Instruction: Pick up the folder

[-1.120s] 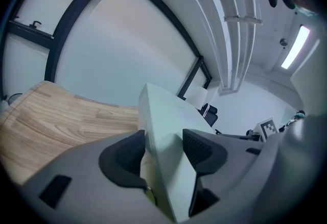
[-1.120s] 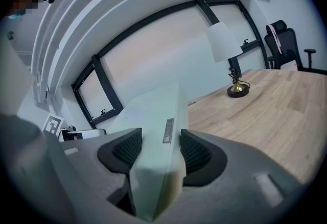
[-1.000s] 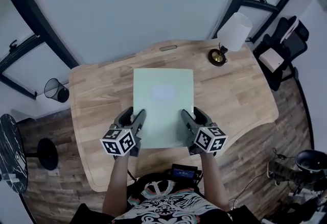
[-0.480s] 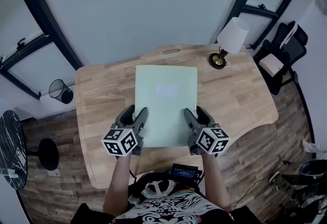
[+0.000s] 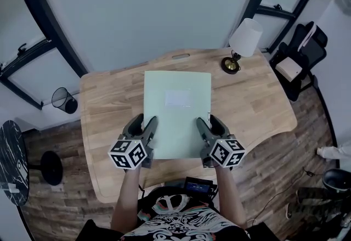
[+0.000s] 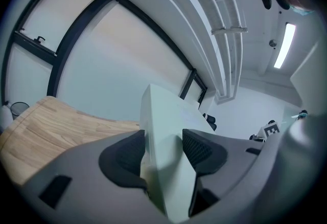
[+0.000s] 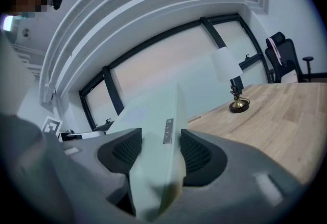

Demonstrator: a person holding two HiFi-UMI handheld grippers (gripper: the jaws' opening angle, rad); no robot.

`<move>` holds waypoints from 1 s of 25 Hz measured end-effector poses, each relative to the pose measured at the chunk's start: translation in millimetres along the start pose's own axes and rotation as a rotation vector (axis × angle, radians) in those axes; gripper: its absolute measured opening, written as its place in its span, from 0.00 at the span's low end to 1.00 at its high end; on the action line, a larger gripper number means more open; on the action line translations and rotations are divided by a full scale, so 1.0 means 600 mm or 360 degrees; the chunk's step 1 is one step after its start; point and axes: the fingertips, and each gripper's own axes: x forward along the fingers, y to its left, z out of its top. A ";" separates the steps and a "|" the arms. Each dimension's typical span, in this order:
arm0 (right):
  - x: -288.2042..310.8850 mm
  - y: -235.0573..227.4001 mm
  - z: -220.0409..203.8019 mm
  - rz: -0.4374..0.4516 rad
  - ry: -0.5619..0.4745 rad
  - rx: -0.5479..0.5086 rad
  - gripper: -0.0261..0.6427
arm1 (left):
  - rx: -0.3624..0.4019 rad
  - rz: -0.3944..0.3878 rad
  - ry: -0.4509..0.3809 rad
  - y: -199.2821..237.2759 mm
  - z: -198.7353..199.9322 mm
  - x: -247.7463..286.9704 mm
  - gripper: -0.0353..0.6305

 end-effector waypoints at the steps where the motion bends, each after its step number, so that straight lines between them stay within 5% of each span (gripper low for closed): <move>1: 0.000 -0.001 0.000 -0.0001 -0.0002 0.0000 0.40 | -0.0002 -0.0001 -0.0001 -0.001 0.000 0.000 0.39; 25: -0.016 -0.009 -0.006 -0.0047 0.0009 -0.0007 0.39 | 0.0004 -0.0028 0.0030 -0.011 -0.011 0.002 0.39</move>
